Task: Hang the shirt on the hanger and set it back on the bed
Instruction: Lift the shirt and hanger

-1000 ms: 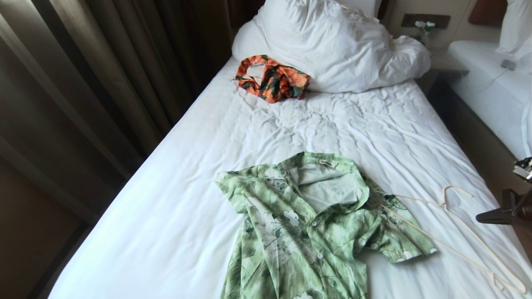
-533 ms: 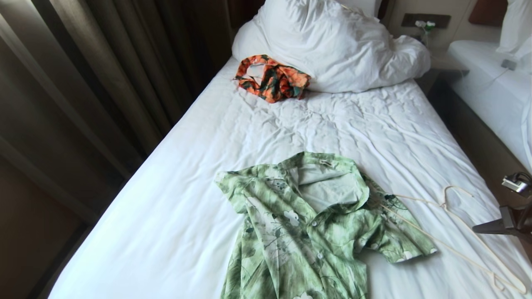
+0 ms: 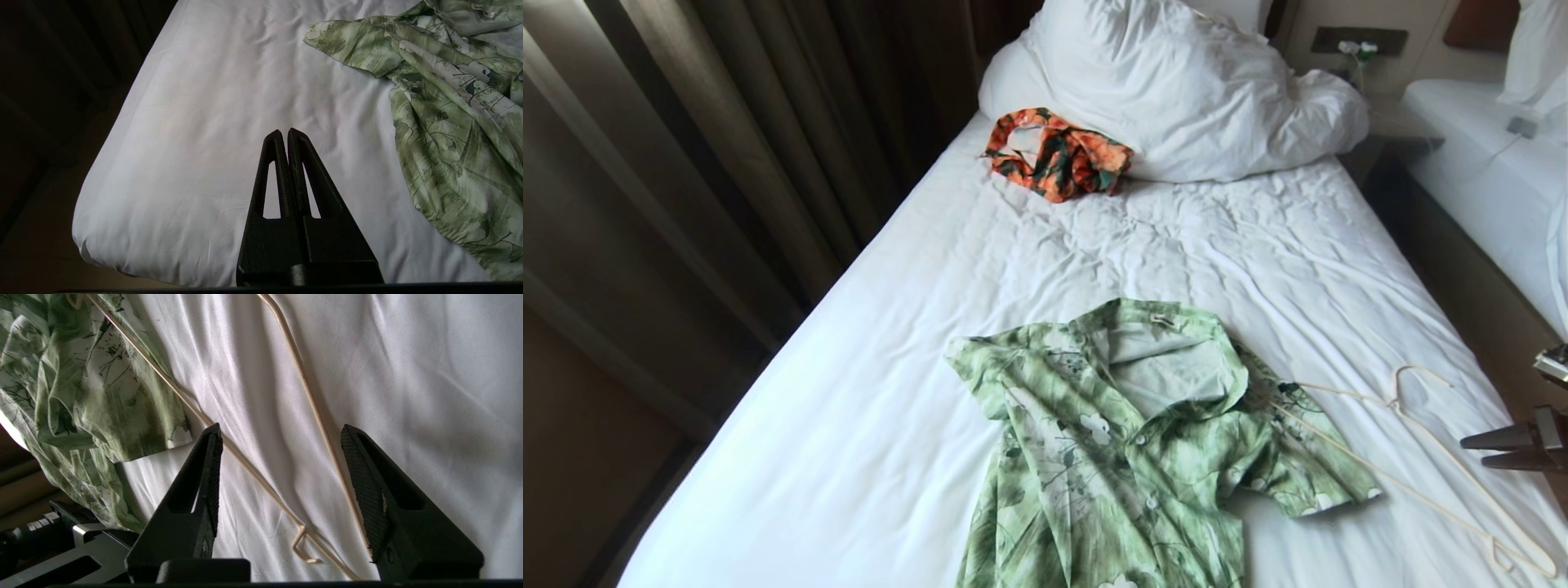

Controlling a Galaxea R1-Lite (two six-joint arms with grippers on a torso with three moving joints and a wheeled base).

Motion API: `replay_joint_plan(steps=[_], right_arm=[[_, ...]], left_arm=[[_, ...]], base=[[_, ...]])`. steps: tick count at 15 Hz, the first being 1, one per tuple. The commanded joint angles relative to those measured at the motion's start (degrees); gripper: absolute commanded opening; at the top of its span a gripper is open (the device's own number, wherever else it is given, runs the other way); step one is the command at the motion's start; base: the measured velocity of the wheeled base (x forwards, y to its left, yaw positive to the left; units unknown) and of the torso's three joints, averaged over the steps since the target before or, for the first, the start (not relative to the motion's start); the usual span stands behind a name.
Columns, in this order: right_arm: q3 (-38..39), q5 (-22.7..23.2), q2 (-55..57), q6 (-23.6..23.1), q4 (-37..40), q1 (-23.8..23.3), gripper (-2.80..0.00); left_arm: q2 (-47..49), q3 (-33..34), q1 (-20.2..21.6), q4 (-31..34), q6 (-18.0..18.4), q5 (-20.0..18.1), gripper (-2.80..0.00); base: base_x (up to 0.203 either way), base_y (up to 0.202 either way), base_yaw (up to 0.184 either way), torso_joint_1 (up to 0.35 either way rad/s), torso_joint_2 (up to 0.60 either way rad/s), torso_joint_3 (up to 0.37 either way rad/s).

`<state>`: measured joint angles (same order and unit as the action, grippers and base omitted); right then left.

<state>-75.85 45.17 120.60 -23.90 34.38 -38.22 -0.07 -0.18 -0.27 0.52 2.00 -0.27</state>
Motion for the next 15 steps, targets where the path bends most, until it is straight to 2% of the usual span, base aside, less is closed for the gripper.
replay_joint_plan(steps=[1, 5, 9, 15], right_arm=[[0.0, 0.9, 3.4, -4.6, 0.3, -0.3, 0.0], [-0.1, 10.7, 8.3, -10.5, 0.2, -0.5, 0.0], [-0.9, 15.7, 10.6, -10.9, 0.1, 1.3, 0.0], [-0.8, 16.1, 11.3, -13.0, 0.1, 5.1, 0.0]], left_arm=[[0.1, 0.0, 0.0, 0.0, 0.0, 0.0, -2.8], [0.1, 0.0, 0.0, 0.0, 0.0, 0.0, -2.8], [0.1, 0.0, 0.0, 0.0, 0.0, 0.0, -2.8], [0.1, 0.0, -0.1, 0.0, 0.0, 0.0, -2.8]], base=[[0.0, 0.0, 0.0, 0.0, 0.0, 0.0], [0.0, 0.0, 0.0, 0.0, 0.0, 0.0], [0.0, 0.0, 0.0, 0.0, 0.0, 0.0], [0.0, 0.0, 0.0, 0.0, 0.0, 0.0]])
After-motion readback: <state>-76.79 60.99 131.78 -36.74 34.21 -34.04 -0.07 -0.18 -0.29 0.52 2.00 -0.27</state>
